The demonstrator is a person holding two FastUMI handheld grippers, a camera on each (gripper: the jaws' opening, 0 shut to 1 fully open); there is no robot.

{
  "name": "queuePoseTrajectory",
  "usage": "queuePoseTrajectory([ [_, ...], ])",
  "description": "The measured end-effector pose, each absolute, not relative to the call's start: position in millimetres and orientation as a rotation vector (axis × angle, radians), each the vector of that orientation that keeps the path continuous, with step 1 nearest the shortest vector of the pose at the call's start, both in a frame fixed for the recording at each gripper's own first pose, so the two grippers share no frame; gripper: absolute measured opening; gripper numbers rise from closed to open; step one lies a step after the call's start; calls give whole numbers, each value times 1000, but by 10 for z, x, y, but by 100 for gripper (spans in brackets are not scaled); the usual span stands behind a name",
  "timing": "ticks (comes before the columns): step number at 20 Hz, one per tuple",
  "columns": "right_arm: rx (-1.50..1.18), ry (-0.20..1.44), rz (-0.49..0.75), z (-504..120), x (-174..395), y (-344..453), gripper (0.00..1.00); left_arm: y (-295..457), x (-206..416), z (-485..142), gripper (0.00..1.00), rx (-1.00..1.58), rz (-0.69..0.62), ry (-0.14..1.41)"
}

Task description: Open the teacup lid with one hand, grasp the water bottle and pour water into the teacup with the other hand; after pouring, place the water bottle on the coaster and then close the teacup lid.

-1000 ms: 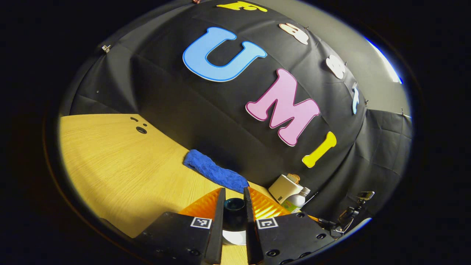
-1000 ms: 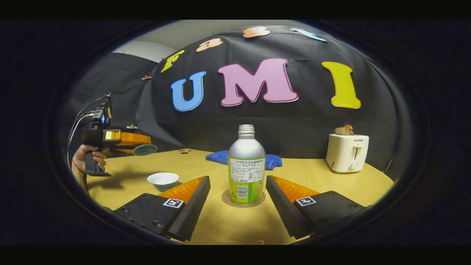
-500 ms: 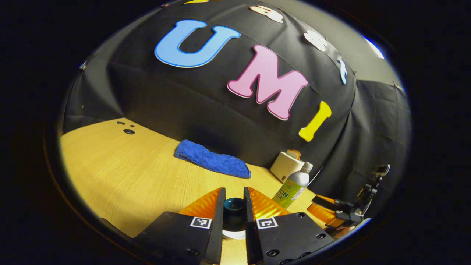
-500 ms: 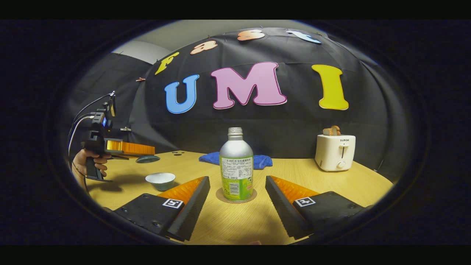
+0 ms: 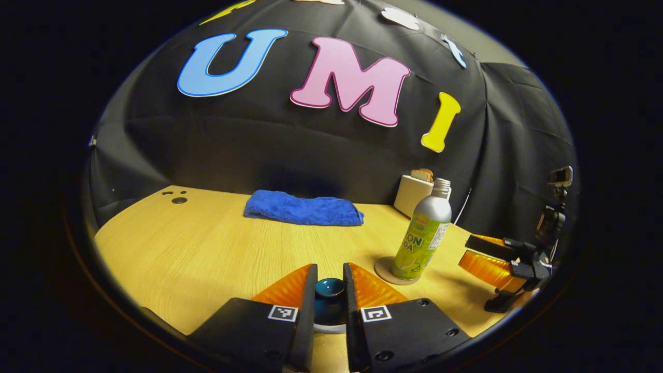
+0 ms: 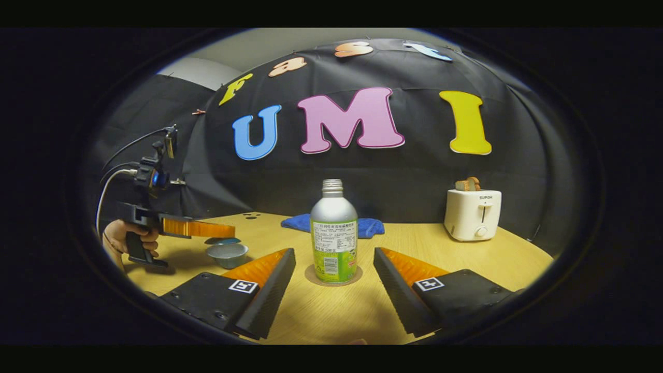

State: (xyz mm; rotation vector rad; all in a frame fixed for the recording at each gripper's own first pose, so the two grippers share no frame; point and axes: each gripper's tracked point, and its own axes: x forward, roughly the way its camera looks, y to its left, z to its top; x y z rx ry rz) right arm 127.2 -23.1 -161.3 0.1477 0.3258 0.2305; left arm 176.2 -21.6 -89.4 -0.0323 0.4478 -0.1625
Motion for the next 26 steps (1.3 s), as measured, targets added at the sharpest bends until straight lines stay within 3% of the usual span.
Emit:
queuePoseTrajectory([
  [15,148,327,233,-1610,1267,-208,94,-317,1760,-1040,30,35,-170,494],
  [26,148,326,233,-1617,1267,-211,94,-322,1704,-1040,42,76,-186,506],
])
